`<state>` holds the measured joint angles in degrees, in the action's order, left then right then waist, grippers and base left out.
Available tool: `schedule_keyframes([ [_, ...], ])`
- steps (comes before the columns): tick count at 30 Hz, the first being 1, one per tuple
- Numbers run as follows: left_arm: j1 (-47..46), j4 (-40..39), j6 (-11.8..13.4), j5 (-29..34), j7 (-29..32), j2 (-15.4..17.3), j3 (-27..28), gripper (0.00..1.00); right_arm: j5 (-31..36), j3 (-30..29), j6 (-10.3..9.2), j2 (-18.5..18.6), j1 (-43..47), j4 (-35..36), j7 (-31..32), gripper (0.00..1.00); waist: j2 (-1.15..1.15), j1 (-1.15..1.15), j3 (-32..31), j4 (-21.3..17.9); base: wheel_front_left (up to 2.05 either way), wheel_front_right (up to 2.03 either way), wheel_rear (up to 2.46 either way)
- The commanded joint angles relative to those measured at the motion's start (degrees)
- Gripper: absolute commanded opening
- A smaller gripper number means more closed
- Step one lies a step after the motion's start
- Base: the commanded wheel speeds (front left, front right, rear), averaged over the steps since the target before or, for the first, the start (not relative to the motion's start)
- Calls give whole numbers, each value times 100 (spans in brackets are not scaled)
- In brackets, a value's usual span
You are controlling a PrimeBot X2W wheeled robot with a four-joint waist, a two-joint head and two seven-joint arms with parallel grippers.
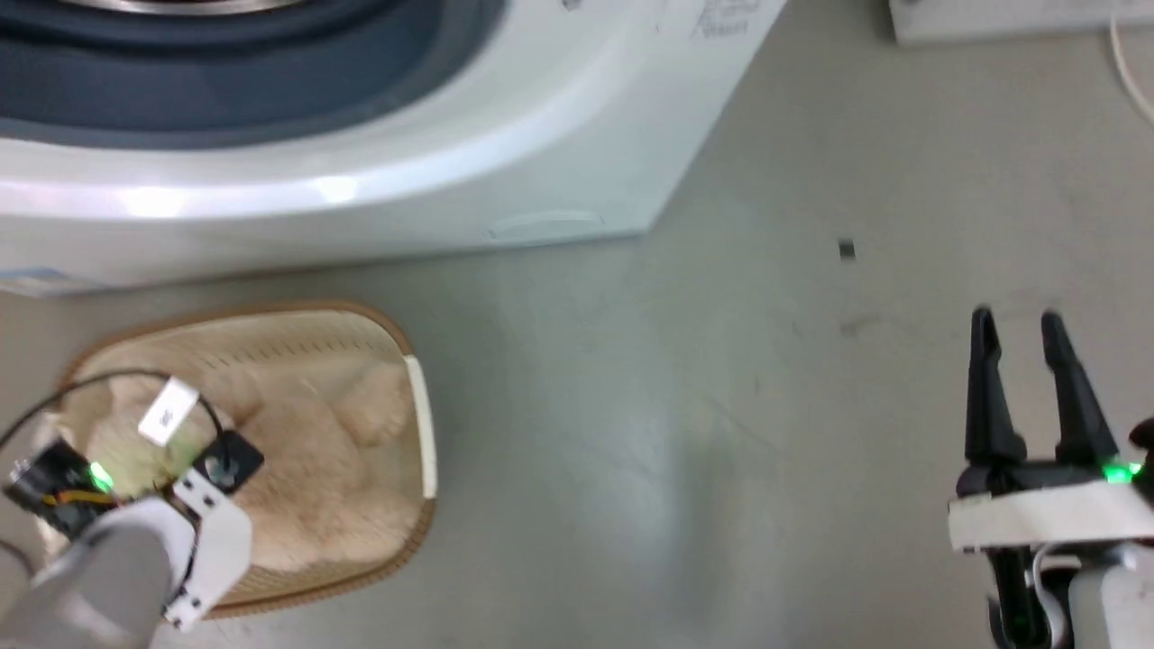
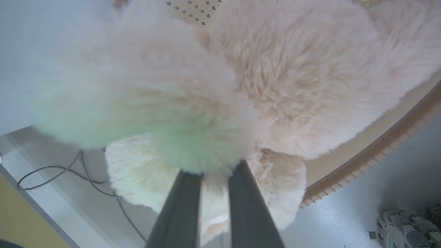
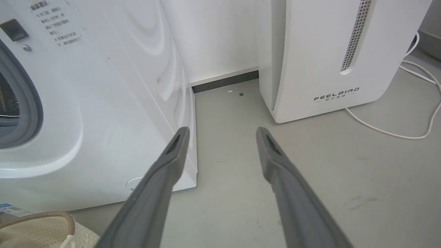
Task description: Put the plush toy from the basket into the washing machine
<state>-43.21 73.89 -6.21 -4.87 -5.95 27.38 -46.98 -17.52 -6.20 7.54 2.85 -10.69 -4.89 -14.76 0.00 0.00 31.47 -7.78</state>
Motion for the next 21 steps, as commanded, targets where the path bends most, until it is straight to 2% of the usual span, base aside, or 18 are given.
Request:
schedule_keyframes([
  [1,178,6,22,-132,-197,-48,86,0,80,-27,-5,3,146,-62,-24,100,0,0,-545,256,0,0,0],
  [3,465,6,129,-337,-478,-291,196,0,171,-103,-5,3,412,-171,-24,100,0,0,-1053,440,0,0,0],
  [11,806,-119,361,-657,-822,-672,384,0,307,-171,-5,3,905,-322,-24,100,0,0,-1839,752,0,0,0],
  [17,1053,-494,571,-822,-896,-730,512,0,331,-238,-5,3,1170,-403,-24,100,0,0,-2259,899,0,0,0],
  [21,1236,-1153,821,-942,-902,-642,706,0,335,-252,-5,3,1284,-438,-24,100,0,0,-2420,950,0,0,0],
])
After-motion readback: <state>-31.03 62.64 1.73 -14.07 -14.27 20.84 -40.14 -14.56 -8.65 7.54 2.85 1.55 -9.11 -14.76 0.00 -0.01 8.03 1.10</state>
